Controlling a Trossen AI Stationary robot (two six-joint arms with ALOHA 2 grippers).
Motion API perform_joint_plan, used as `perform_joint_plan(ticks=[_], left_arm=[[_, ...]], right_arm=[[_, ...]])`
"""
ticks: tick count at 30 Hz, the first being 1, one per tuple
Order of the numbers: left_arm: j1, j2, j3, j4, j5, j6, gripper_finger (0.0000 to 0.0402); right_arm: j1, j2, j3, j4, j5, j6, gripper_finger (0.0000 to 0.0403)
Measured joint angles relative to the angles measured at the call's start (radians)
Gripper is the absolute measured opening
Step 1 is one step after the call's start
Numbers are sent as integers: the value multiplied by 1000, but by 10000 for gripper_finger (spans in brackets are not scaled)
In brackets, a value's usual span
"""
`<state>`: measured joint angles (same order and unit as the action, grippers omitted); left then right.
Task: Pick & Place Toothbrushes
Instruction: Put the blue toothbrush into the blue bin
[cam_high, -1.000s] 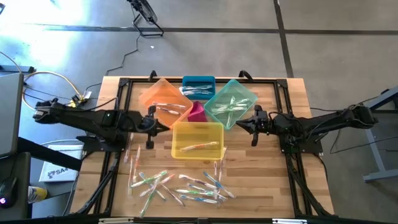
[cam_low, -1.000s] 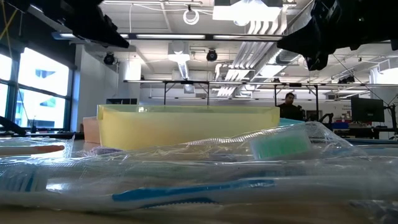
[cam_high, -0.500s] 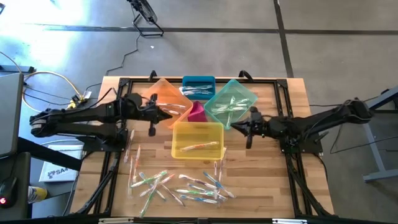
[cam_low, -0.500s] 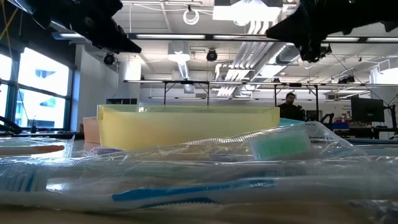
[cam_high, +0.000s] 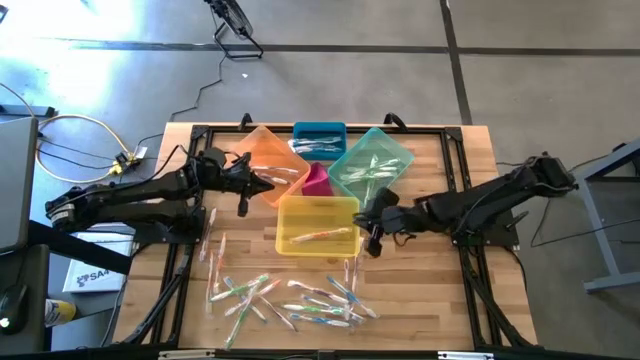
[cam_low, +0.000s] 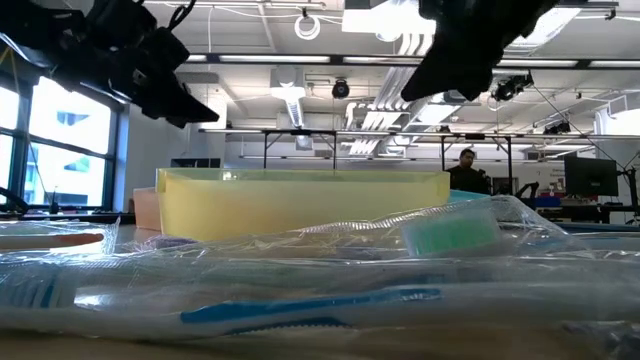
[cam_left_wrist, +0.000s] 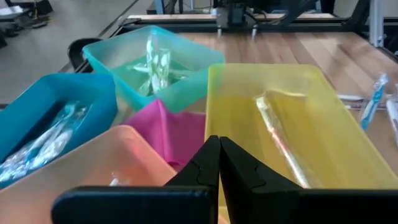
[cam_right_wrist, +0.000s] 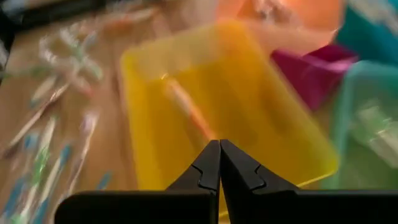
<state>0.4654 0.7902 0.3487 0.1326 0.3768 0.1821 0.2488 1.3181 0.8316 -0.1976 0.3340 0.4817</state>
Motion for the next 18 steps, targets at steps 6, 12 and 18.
perform_joint_plan(ticks=[6,12,18], left_arm=[[15,0,-16,-1,-1,-3,5],[12,0,-16,-3,-1,-16,5],[12,0,-16,-27,-2,-33,5]], right_arm=[[53,80,129,-114,-142,60,2],[122,130,216,-214,-165,229,2],[187,197,292,-324,-157,415,2]])
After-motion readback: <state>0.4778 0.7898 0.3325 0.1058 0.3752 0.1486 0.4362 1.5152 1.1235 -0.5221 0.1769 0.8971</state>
